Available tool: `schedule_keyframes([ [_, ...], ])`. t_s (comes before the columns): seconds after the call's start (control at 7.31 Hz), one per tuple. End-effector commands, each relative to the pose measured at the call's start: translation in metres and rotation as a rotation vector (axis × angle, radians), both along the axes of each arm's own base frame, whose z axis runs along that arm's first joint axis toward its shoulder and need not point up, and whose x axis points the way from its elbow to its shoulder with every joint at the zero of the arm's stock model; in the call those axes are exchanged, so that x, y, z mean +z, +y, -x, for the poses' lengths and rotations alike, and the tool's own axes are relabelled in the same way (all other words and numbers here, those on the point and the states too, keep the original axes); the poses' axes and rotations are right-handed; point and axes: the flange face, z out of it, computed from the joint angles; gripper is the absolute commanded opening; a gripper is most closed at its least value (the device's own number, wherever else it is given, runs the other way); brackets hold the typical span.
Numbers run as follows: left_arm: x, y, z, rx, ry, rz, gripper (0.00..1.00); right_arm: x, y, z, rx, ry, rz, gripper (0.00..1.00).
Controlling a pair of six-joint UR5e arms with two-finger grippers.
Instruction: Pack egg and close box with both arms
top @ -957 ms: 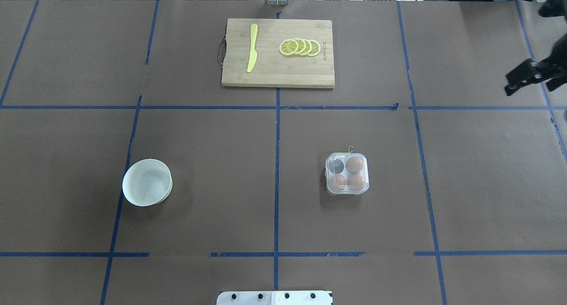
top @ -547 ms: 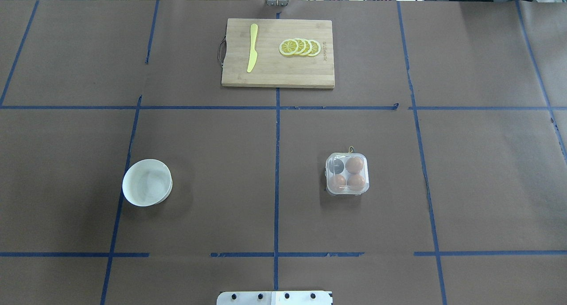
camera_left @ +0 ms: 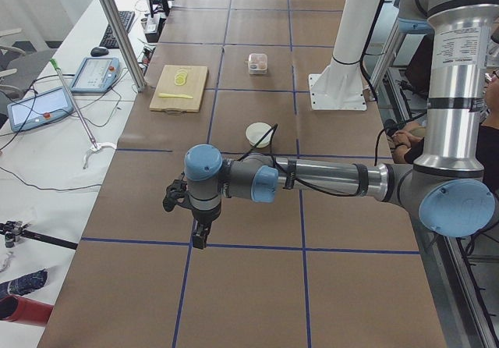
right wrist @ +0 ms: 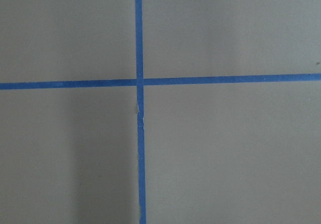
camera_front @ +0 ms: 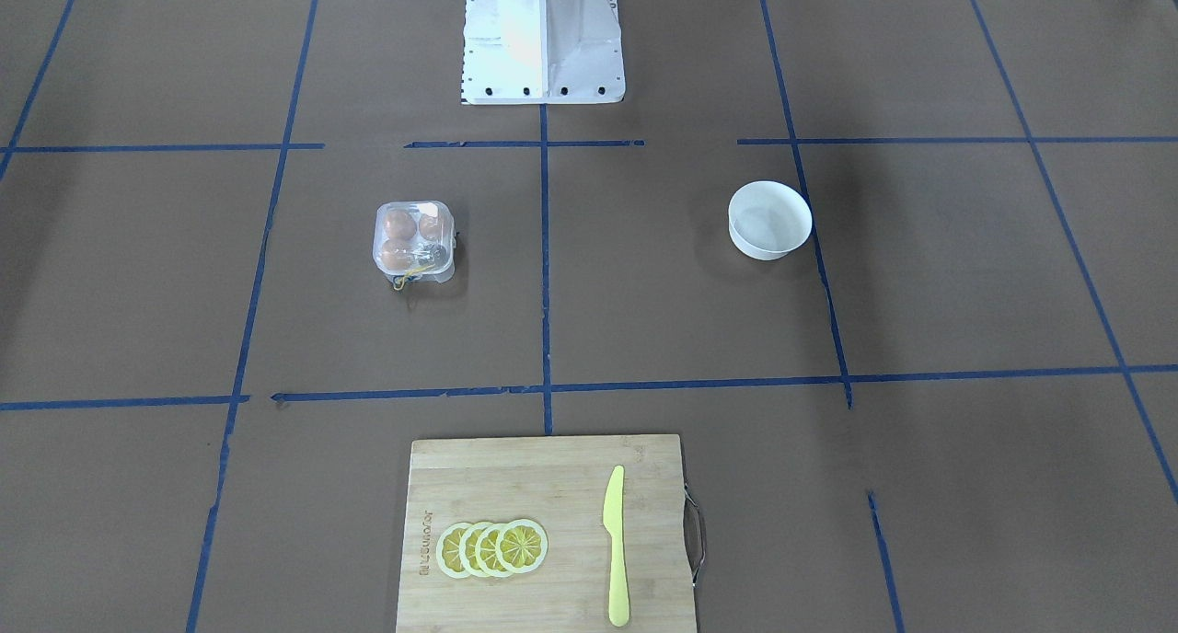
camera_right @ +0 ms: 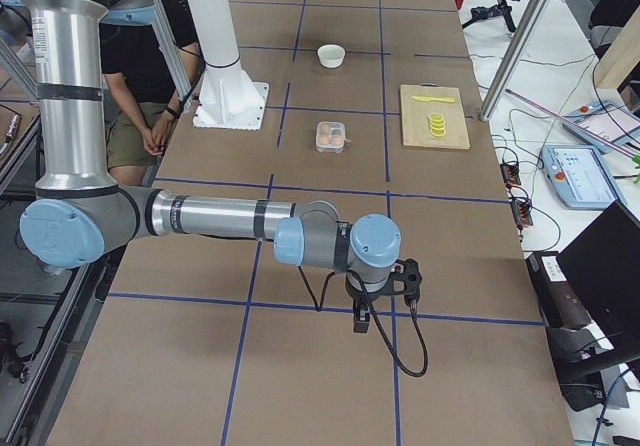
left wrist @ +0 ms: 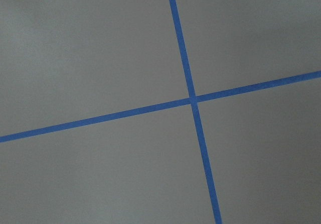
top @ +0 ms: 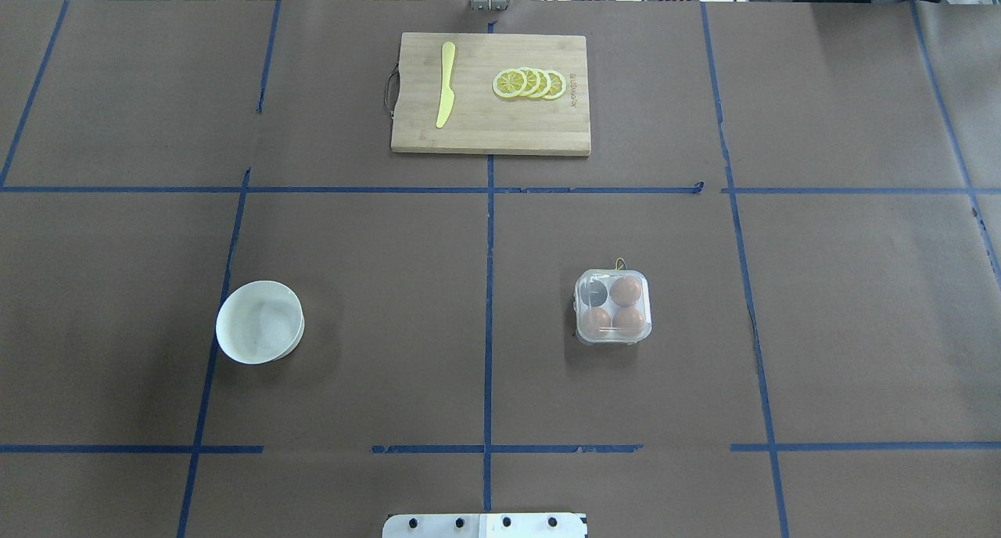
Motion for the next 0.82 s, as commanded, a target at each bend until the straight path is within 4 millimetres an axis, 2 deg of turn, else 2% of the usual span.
schedule_keyframes([
  [0.0,0.000,0.000,0.000,-0.001,0.000,0.000,1.00,0.001,0.000,-0.002,0.026,-0.001,-0.006,1.00],
  [0.68,0.014,0.010,0.000,0.001,0.000,0.024,1.00,0.000,-0.002,-0.002,0.028,-0.004,-0.006,1.00],
])
